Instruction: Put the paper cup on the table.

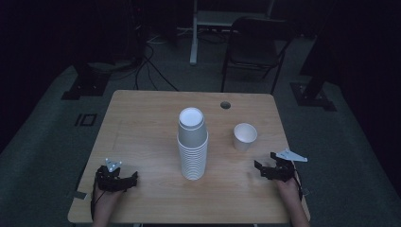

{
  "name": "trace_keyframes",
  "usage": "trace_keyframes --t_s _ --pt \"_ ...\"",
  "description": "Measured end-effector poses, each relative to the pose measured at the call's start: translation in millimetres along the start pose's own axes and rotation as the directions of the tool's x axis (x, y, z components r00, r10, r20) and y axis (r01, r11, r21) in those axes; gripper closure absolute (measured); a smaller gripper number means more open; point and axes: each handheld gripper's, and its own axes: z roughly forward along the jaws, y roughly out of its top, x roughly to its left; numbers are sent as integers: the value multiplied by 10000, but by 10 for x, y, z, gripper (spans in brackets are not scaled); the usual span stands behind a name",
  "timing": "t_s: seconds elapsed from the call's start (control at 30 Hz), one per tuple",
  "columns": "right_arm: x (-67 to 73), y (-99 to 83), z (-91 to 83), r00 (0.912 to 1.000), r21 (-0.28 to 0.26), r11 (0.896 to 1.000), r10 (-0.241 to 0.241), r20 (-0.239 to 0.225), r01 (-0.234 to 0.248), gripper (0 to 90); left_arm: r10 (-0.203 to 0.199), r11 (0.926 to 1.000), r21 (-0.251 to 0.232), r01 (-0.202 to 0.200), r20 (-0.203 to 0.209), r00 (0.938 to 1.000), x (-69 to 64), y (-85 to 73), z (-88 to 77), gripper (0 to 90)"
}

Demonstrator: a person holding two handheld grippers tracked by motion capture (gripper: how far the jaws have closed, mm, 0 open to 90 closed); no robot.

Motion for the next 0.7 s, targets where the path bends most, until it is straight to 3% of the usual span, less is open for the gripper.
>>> trace_keyframes --t_s 0.3,0.47,0.7 --pt "-41 -137 -207 9999 232 9997 121 45 -122 99 0 10000 -6 0 2 10000 0 0 0 40" --pt "-43 -205 -309 9998 314 9994 159 -153 -154 99 -1 10000 -5 1 -2 10000 0 0 1 41" --pt "14 -332 -436 9998 433 9988 210 69 -212 99 -4 10000 -8 4 4 10000 1 0 0 40"
